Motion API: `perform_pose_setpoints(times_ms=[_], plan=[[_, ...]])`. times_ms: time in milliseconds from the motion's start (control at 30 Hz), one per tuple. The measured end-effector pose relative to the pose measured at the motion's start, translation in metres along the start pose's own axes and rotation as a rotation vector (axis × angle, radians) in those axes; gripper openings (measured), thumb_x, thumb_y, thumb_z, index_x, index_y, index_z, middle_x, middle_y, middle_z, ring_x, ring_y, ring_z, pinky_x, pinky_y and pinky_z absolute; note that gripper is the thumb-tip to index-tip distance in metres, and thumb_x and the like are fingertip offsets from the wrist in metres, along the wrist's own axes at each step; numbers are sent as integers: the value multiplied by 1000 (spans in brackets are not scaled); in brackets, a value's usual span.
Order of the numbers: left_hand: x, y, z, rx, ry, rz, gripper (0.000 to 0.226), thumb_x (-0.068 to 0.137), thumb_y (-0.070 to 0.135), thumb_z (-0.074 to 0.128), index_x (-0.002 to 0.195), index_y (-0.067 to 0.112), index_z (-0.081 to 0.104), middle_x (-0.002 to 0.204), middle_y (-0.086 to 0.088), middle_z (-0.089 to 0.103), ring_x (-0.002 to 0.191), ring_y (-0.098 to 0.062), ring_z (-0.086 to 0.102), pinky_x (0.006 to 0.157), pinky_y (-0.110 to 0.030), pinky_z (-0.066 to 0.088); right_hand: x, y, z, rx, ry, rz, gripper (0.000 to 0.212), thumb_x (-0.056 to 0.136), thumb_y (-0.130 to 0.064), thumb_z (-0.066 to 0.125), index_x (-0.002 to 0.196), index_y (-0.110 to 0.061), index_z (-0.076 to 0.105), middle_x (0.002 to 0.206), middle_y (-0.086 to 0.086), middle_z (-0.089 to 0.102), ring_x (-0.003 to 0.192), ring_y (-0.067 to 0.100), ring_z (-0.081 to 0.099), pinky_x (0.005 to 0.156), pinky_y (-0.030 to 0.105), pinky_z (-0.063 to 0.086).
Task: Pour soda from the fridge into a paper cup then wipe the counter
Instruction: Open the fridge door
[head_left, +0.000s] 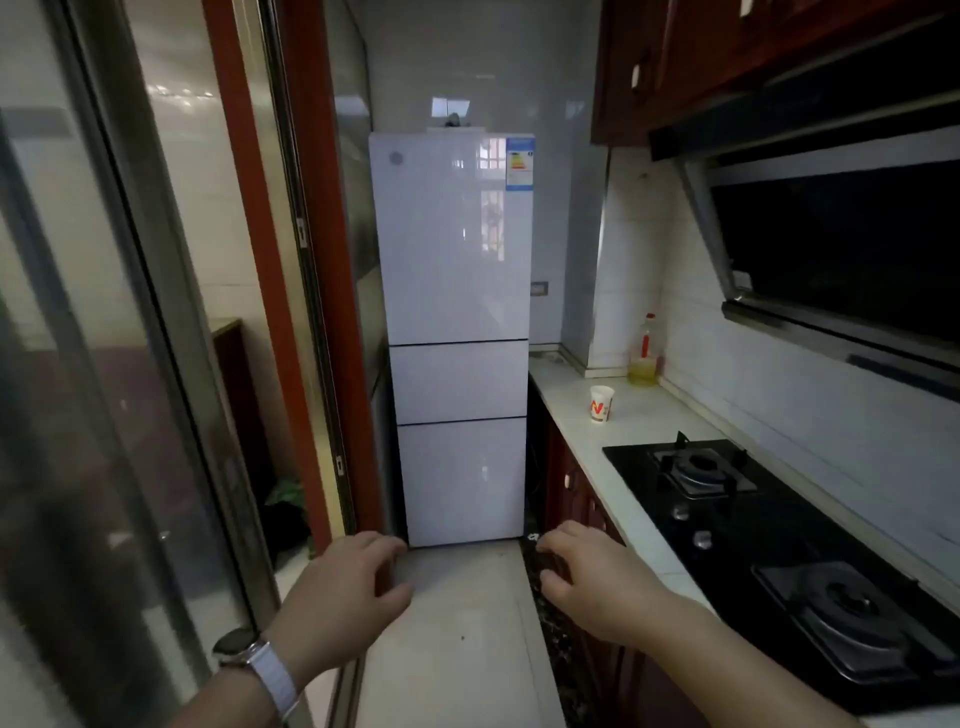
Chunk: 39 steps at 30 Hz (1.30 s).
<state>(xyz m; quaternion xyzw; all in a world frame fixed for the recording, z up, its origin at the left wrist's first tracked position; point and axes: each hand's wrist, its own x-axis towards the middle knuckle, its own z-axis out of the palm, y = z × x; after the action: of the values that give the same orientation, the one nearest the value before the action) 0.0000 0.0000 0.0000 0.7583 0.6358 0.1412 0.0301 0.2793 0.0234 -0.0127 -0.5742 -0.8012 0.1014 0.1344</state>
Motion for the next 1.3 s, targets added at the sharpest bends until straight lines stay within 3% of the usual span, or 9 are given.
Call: perform_pose_setpoints(times_ms=[200, 367, 567, 667, 733, 867, 1300], plan=[[81, 21, 14, -37, -22, 5, 49, 96, 56, 40, 140, 37, 44, 145, 19, 41, 134, -4, 35, 105, -22, 31, 67, 56, -6, 49, -65, -17, 53, 95, -49, 40, 144, -28, 40, 138, -12, 43, 125, 10, 41, 101, 31, 41], [142, 40, 11, -11, 52, 22, 52, 97, 56, 38, 144, 36, 39, 150, 16, 38, 138, -4, 31, 110, -22, 26, 123, 99, -33, 83, 9, -73, 53, 96, -51, 38, 144, -29, 40, 142, -16, 41, 128, 7, 38, 106, 31, 38], [190, 39, 8, 33, 115, 45, 50, 96, 57, 39, 142, 38, 44, 147, 17, 42, 136, -3, 34, 109, -21, 28, 179, 126, -45, 104, 47, -97, 52, 96, -50, 39, 143, -28, 42, 143, -14, 42, 130, 7, 37, 108, 31, 36], [214, 30, 11, 75, 108, 66, 61, 88, 63, 28, 138, 37, 50, 143, 18, 49, 132, -3, 40, 106, -21, 31, 206, 133, -40, 95, 10, -102, 52, 97, -48, 39, 144, -28, 41, 146, -13, 39, 133, 8, 36, 110, 31, 34], [231, 21, 17, 83, 83, 55, 65, 85, 63, 25, 138, 36, 51, 142, 17, 49, 132, -4, 41, 106, -23, 33, 225, 138, -34, 91, -16, -92, 52, 97, -48, 39, 146, -28, 40, 148, -12, 37, 135, 9, 34, 111, 31, 32], [274, -5, 40, 83, -14, 45, 48, 93, 50, 43, 140, 39, 46, 148, 16, 41, 136, -5, 34, 110, -25, 30, 270, 142, -17, 50, -57, -94, 50, 97, -48, 39, 143, -29, 43, 147, -12, 38, 133, 10, 37, 107, 30, 35], [497, -139, 92, -12, -135, 76, 50, 90, 52, 46, 140, 44, 43, 150, 19, 38, 138, -5, 32, 113, -27, 29, 485, 151, 7, -37, -99, -5, 47, 95, -54, 37, 133, -31, 52, 134, -10, 46, 124, 13, 43, 100, 34, 40]])
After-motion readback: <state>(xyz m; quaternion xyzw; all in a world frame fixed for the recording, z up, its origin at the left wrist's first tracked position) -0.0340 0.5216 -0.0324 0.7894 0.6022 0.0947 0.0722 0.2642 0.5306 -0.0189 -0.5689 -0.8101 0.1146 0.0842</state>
